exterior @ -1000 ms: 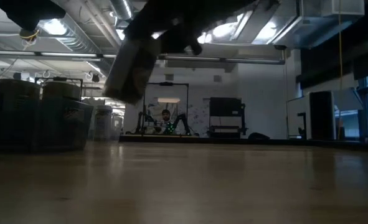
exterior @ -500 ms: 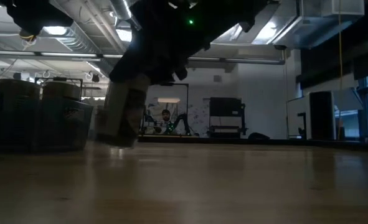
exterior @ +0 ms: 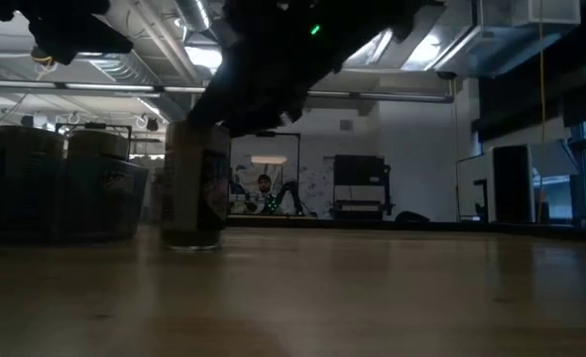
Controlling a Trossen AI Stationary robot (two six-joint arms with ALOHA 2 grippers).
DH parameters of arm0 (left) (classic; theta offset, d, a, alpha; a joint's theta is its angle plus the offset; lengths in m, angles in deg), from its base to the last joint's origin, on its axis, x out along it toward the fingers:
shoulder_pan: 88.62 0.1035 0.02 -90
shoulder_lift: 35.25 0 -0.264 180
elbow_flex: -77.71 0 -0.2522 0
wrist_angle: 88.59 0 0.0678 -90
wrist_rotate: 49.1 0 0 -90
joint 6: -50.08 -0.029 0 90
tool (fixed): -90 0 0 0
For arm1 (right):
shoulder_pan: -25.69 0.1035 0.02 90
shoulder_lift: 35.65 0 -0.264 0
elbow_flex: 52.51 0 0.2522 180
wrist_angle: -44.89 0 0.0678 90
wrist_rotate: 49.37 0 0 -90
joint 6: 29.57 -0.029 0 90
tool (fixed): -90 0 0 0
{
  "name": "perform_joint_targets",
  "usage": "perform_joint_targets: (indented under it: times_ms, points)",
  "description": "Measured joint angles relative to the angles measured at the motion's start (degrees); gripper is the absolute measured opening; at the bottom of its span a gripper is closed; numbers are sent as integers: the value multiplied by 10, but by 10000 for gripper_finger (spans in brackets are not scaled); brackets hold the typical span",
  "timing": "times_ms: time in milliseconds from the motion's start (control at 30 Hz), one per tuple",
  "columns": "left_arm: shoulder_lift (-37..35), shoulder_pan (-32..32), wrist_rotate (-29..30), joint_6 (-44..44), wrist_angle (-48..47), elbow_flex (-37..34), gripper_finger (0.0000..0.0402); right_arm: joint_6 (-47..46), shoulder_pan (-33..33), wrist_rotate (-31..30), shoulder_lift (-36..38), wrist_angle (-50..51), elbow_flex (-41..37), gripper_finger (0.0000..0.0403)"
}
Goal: Sort spices by type
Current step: Put the brown spice bottle into the black bin
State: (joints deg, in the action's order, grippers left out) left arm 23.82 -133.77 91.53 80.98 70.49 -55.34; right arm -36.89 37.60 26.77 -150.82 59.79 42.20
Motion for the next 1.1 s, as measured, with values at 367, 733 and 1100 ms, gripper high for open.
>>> perform_joint_targets:
  times_ms: [367,733,1100]
  points:
    - [0,90,-19,-4,4,0,247,-93,107,-191,72,254,-3,334]
    - [74,229,-234,-71,53,9,311,-284,141,-257,72,178,-163,335]
    - [124,254,-267,-134,95,9,312,-299,140,-262,72,91,-220,335]
